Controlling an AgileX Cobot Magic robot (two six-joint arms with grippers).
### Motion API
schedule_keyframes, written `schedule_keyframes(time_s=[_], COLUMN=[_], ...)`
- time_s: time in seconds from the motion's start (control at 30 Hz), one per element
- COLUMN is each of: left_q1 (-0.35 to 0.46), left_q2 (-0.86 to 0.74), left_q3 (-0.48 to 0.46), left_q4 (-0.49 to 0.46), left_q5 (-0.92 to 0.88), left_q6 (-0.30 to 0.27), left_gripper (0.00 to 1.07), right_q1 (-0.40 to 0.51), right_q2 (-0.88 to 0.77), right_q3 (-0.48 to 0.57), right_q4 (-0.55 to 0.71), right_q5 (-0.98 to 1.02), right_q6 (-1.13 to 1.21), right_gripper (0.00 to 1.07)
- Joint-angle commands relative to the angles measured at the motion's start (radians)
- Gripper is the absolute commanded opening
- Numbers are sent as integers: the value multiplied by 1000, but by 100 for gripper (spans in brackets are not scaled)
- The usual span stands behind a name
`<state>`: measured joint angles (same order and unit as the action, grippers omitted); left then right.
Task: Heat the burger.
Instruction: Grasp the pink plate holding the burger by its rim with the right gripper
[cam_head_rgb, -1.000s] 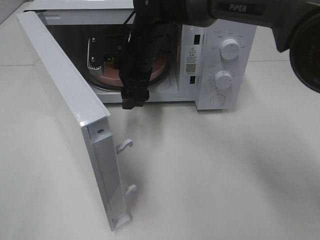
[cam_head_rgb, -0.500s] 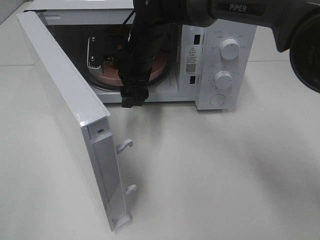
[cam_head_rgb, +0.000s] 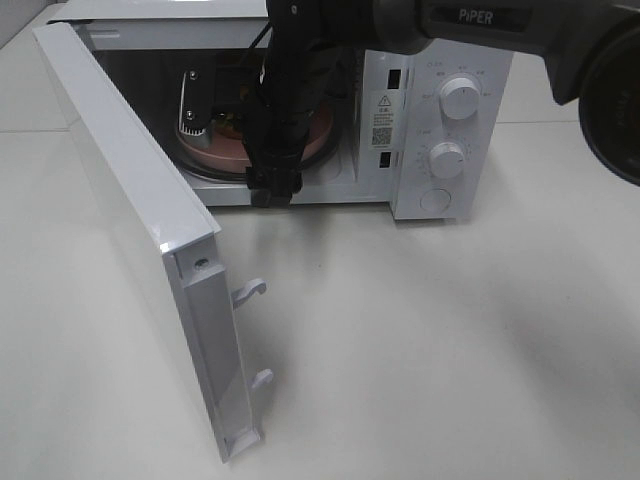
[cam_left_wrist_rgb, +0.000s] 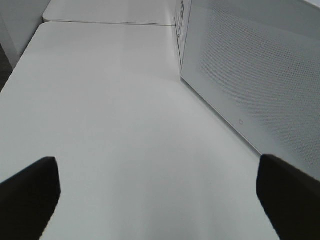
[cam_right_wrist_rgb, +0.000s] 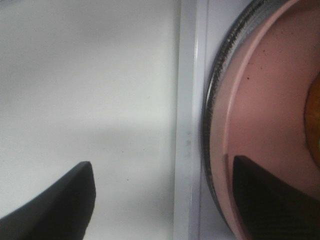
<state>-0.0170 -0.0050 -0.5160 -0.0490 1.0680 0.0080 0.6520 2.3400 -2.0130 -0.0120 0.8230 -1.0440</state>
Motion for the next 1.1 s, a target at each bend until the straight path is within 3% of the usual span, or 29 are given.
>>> schedule_keyframes(time_s=[0.03, 0.5, 1.1], left_q1=[1, 1, 1], left_q2=[-4, -4, -4], left_q3=[-2, -2, -2], left_q4=[-2, -2, -2], left_q5=[4, 4, 4], left_q6=[-8, -8, -8], left_gripper=[101, 101, 101], right_q1=[-4, -4, 2], right_q2=[6, 12, 145], right_q3=[-6, -6, -177], right_q4=[-31, -29, 53], right_q5=[-37, -135, -99], right_q6=[42, 33, 34], right_gripper=[76, 76, 76])
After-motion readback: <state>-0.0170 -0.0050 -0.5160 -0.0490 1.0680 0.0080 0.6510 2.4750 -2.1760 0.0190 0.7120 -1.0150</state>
